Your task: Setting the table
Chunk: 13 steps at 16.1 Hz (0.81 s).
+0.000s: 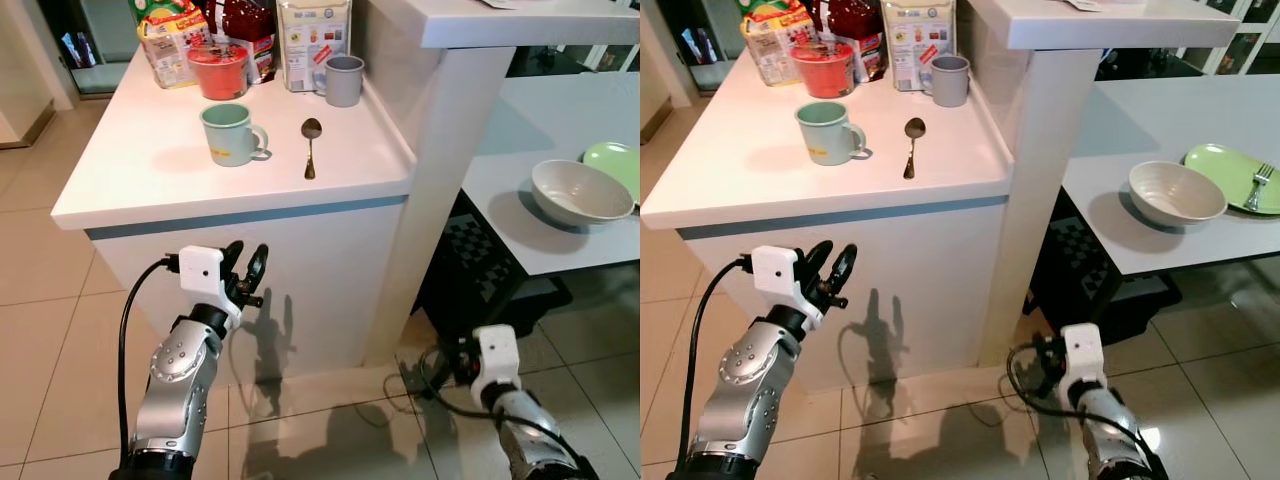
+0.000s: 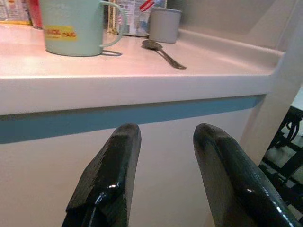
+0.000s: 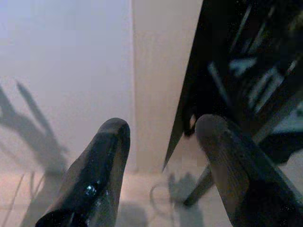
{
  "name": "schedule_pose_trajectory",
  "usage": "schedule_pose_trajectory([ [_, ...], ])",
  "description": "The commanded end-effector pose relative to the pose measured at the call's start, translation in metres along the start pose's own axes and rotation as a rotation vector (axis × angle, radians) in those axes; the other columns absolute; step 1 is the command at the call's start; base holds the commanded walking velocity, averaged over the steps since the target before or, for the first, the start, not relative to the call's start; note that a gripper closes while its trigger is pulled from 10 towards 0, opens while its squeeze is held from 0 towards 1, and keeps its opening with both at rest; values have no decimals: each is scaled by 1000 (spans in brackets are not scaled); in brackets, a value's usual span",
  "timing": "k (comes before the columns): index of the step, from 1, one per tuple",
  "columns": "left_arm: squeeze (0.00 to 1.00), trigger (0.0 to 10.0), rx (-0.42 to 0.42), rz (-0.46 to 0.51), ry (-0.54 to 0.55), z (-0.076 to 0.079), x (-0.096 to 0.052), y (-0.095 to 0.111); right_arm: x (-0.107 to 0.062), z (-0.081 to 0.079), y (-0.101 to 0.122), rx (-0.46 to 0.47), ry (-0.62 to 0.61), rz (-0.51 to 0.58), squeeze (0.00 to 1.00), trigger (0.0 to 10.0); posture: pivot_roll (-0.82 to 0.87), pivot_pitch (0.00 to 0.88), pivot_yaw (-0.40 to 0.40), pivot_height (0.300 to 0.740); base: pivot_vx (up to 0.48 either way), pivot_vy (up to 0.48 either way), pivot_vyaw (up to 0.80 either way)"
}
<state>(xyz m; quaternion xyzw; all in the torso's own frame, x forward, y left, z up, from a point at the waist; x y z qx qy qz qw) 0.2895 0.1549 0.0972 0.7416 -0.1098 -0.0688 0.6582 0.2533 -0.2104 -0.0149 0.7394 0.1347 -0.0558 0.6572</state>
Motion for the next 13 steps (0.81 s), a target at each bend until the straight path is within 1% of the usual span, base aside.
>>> schedule_pose_trajectory([
  [1,0,10000,2,28,6,1,4,6,5,-12,22,-61,51,165,0,10000,13,0,38,740,0,0,0],
  [2,0,10000,3,27,9,1,3,6,6,-15,30,-69,60,229,0,10000,13,0,38,740,0,0,0],
  [3,0,10000,14,25,18,1,3,4,9,-22,56,-99,66,388,0,10000,11,0,37,740,0,0,0],
  [4,0,10000,15,25,19,1,3,4,10,-22,59,-100,68,403,0,10000,11,0,37,740,0,0,0],
  [5,0,10000,24,34,30,-1,3,5,17,-19,96,-131,75,494,0,10000,14,0,37,740,0,0,0],
  [6,0,10000,30,39,34,-2,4,6,17,-22,109,-140,80,530,0,10000,17,0,35,740,0,0,0],
  [7,0,10000,33,42,36,-2,5,7,14,-30,120,-150,95,567,0,10000,19,0,34,740,0,0,0],
  [8,0,10000,54,47,36,-3,5,9,5,-48,134,-167,117,616,0,10000,20,0,34,740,0,0,0],
  [10,0,10000,64,48,26,1,6,10,-7,-71,147,-167,128,643,0,10000,19,0,32,740,0,0,0],
  [11,0,10000,64,48,27,1,7,10,-9,-72,148,-166,127,637,0,10000,19,0,32,740,0,0,0],
  [12,0,10000,59,51,28,2,7,11,-11,-76,145,-166,130,610,0,10000,18,0,30,740,0,0,0],
  [13,0,10000,54,55,29,2,8,12,-12,-76,136,-160,123,567,0,10000,20,0,30,740,0,0,0],
])
Point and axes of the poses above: a point about 5 cm out from each wrist's last joint towards the gripper, its own x axis pointing out of the wrist towards the gripper, its own y axis along the axis of the wrist's last joint, z = x × y, the point moved 1 cm from there along x, pointing out of the wrist towards the gripper, and after that the axes turned 12 degrees about x, right-handed, at the moved point
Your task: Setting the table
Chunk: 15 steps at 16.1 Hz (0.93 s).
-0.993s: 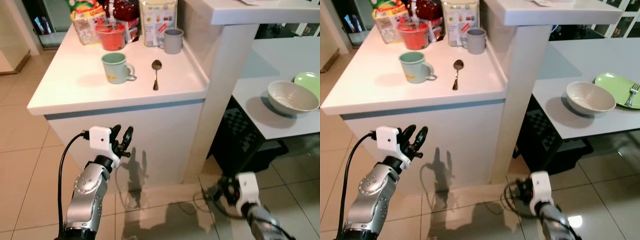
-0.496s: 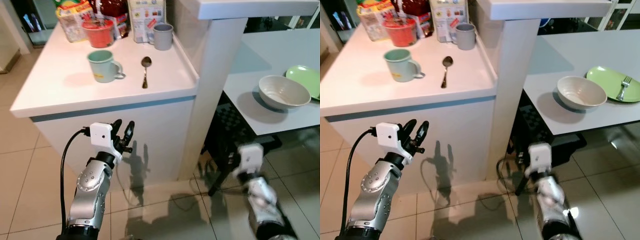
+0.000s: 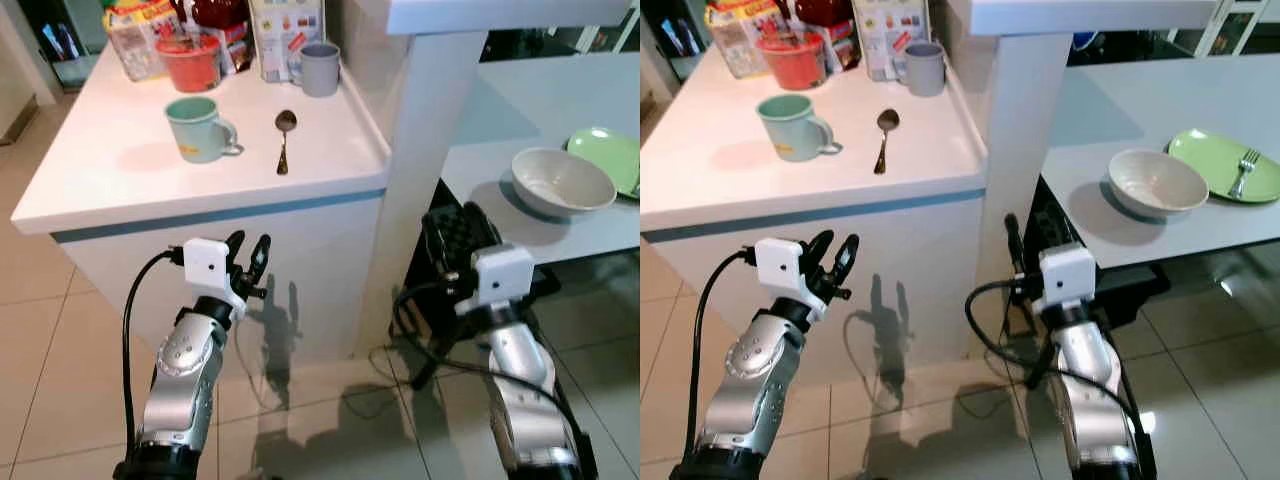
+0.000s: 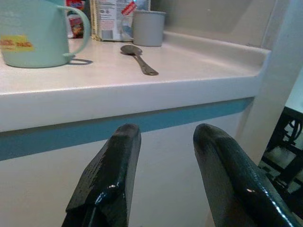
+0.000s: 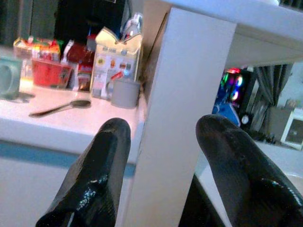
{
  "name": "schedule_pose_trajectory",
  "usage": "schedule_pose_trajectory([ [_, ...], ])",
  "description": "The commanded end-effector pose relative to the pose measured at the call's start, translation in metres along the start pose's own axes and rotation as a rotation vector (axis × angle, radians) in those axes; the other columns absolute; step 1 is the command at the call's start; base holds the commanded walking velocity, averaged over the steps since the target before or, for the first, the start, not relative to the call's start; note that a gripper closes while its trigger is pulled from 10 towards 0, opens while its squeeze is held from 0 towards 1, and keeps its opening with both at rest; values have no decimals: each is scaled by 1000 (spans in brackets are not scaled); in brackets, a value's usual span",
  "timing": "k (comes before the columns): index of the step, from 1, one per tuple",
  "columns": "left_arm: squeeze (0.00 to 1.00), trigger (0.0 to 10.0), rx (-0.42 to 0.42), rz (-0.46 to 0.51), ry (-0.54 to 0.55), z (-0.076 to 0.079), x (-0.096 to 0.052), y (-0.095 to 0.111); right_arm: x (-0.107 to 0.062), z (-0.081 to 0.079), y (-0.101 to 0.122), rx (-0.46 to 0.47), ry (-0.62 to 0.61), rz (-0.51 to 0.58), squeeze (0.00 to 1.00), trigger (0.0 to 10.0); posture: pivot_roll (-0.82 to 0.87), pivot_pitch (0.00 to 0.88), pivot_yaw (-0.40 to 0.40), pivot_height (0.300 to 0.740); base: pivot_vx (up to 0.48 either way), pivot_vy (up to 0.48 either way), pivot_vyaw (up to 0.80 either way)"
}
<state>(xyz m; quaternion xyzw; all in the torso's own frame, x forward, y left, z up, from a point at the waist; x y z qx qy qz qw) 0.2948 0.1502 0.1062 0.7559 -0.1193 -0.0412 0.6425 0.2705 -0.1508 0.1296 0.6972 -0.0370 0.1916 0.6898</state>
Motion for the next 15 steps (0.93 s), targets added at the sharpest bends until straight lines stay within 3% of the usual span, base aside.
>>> schedule_pose_trajectory([
  [1,0,10000,4,11,2,0,2,3,-2,-1,-3,-3,-6,-33,0,10000,20,0,30,740,0,0,0],
  [8,0,10000,34,10,-9,-2,5,5,-17,10,-36,11,-35,-187,0,10000,23,0,37,740,369,34,0],
  [12,0,10000,49,10,-10,-2,5,5,-22,14,-49,11,-32,-222,0,10000,26,0,37,740,445,0,0],
  [15,0,10000,88,14,10,-4,5,6,-26,15,-55,10,-30,-227,0,10000,26,0,38,740,97,120,0],
])
Point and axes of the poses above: a point about 5 cm out from each wrist's last joint towards the gripper, its own x axis pointing out of the wrist towards the gripper, its own y axis along the axis of the wrist's last joint, z = x × y, the point moved 1 cm from there along x, pointing out of the wrist towards the gripper, and after that the axes turned 12 degrees about x, right-handed, at the moved point
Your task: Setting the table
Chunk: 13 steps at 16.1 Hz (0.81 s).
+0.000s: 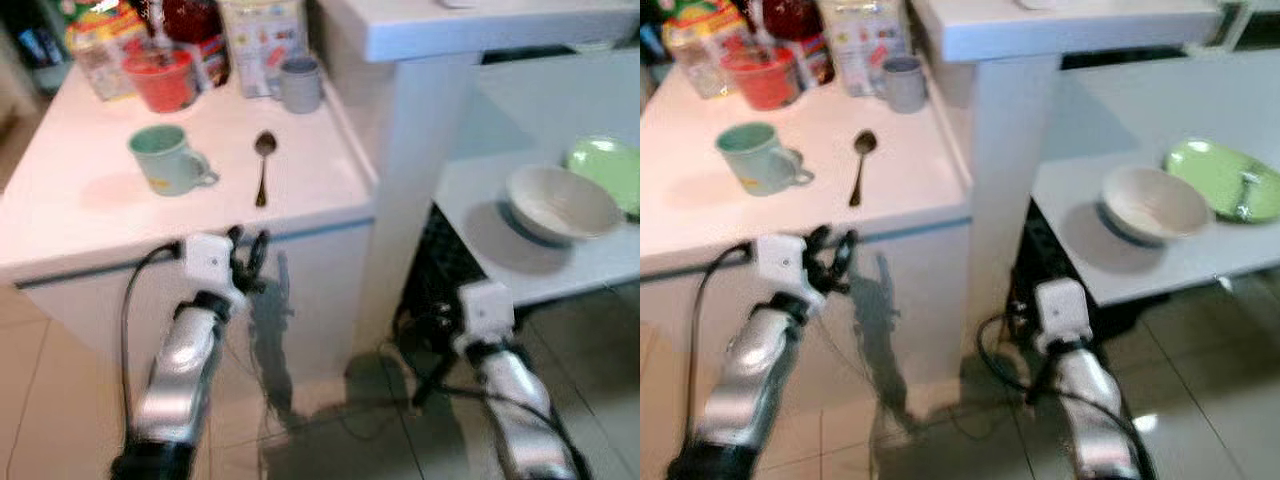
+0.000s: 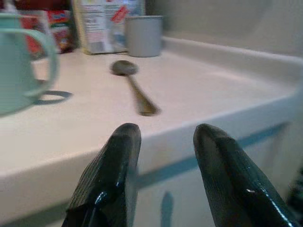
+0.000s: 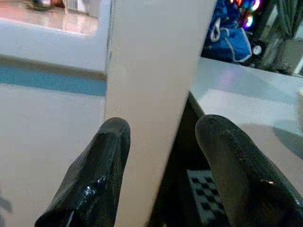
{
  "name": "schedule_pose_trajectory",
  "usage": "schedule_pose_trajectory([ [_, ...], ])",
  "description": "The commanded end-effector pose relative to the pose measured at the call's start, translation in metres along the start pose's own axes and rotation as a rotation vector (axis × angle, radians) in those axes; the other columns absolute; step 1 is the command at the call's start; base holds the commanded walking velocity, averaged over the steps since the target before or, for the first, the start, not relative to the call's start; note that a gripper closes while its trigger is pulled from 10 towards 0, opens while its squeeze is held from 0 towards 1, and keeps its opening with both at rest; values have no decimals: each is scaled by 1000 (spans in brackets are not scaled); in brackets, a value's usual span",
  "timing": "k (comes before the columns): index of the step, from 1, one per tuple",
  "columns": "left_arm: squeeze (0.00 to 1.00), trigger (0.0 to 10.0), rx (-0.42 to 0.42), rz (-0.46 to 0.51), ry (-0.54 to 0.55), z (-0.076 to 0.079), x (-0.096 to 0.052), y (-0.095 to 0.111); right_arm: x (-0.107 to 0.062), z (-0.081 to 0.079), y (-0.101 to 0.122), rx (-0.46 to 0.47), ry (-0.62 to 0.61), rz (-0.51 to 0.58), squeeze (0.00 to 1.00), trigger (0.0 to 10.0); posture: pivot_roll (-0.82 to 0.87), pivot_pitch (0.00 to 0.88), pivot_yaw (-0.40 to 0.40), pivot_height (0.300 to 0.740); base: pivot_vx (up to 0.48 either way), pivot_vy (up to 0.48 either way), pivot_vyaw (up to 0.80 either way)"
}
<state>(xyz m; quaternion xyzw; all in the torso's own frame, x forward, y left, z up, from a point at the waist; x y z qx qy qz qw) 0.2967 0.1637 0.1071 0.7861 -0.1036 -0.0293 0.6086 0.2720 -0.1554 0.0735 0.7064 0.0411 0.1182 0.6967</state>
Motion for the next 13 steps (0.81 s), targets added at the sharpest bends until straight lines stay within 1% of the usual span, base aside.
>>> schedule_pose_trajectory([
  [1,0,10000,-1,37,-22,9,7,10,-9,12,-5,-13,-35,-14,0,10000,25,0,39,740,0,0,0],
  [6,0,10000,5,45,-33,6,15,17,-11,13,-12,-12,-39,-19,0,10000,21,0,45,740,0,0,0],
  [7,0,10000,32,23,-47,6,19,16,-11,13,-13,-12,-40,-18,0,10000,21,0,45,740,0,0,0],
  [9,0,10000,55,-23,-75,4,26,13,-11,12,-14,-10,-40,-16,0,10000,20,0,51,740,0,0,0],
  [10,0,10000,62,-28,-81,0,30,15,-11,12,-15,-9,-41,-14,0,10000,19,0,53,740,0,0,0],
  [11,0,10000,90,-32,-83,-2,33,17,-11,12,-16,-7,-42,-14,0,10000,18,0,56,740,0,0,0],
  [13,0,10000,90,-24,-87,-3,34,18,-11,12,-17,-4,-46,-11,0,10000,16,0,60,740,403,261,0],
])
Point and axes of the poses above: a point about 5 cm out from each wrist's last joint towards the gripper, its own x axis pointing out of the wrist towards the gripper, its own y axis along the axis of the wrist's last joint, z = x × y, the point moved 1 cm from there along x, pointing out of the wrist towards the gripper, and after that the axes turned 12 degrees about x, right-handed, at the moved point
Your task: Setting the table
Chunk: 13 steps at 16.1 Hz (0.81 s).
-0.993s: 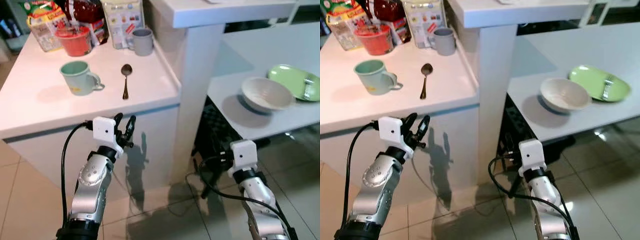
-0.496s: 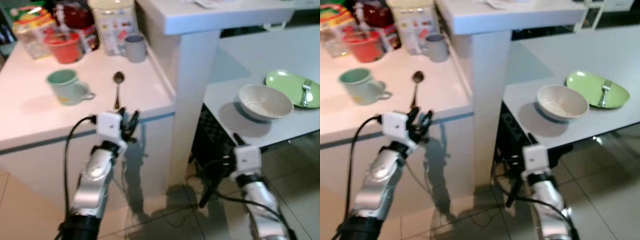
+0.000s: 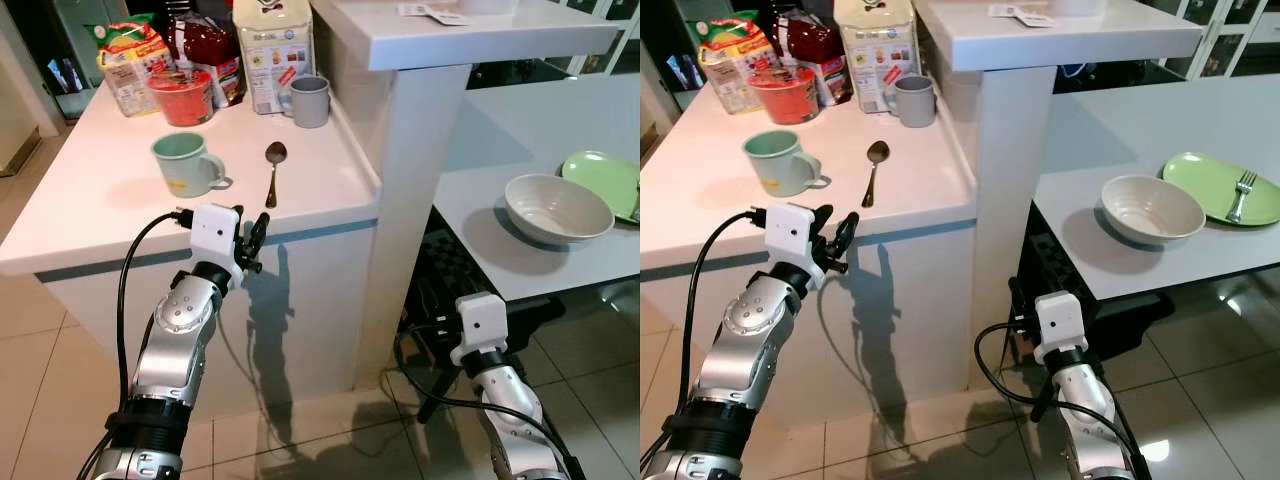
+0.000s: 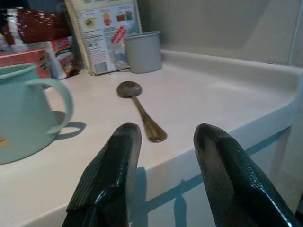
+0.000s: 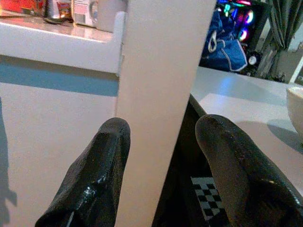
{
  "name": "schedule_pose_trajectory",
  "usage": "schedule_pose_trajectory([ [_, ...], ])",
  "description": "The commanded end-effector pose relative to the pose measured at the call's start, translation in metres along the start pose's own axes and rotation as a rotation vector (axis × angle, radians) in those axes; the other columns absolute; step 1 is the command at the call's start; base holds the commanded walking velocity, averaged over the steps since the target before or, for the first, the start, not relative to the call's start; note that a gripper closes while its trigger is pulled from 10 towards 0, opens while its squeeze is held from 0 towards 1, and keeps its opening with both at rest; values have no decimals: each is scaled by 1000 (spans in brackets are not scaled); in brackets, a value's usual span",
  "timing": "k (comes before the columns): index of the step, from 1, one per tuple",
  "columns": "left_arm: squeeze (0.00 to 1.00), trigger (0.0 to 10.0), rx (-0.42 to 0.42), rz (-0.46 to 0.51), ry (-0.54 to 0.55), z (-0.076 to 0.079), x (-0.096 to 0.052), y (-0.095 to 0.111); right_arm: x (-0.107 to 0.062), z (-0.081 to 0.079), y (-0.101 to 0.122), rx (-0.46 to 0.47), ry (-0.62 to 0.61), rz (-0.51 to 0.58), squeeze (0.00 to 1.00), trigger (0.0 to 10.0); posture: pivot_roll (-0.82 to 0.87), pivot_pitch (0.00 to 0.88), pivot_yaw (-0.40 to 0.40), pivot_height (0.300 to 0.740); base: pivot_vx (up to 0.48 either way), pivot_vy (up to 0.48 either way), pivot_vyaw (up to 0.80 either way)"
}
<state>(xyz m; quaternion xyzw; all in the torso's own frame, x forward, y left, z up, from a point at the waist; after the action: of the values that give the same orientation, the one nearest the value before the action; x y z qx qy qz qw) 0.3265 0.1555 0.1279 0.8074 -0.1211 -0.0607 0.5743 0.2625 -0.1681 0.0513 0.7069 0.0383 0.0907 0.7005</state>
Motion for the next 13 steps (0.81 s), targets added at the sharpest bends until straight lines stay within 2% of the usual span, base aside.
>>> schedule_pose_trajectory([
  [1,0,10000,13,-9,-13,1,2,-1,2,1,3,1,-3,23,0,10000,16,0,60,740,401,262,0],
  [4,0,10000,-11,-20,-12,4,1,-3,2,1,2,2,-3,22,0,10000,18,0,59,740,368,305,0],
  [6,0,10000,-20,-24,-14,6,-1,-6,3,-2,7,36,32,36,0,10000,16,0,60,740,0,0,0],
  [8,0,10000,-20,-33,-18,6,-1,-8,3,-12,14,75,119,34,0,10000,12,0,63,740,0,0,0],
  [10,0,10000,-24,-49,-11,3,-1,-11,8,-38,42,100,269,90,0,10000,5,0,63,740,0,0,0],
  [12,0,10000,-29,-52,-9,4,-1,-12,17,-52,73,104,357,157,0,10000,4,0,57,740,0,0,0],
  [13,0,10000,-31,-51,-10,5,-1,-12,20,-54,81,102,374,171,0,10000,5,0,55,740,0,0,0],
])
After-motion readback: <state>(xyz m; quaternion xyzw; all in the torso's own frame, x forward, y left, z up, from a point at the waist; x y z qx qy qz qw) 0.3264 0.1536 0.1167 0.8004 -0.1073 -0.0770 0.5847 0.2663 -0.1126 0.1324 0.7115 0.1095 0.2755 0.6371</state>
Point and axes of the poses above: a point about 5 cm out from each wrist's last joint towards the gripper, its own x axis pointing out of the wrist towards the gripper, its own y axis along the axis of the wrist's last joint, z = x × y, the point moved 1 cm from there along x, pointing out of the wrist towards the gripper, and after that the axes turned 12 degrees about x, right-handed, at the moved point
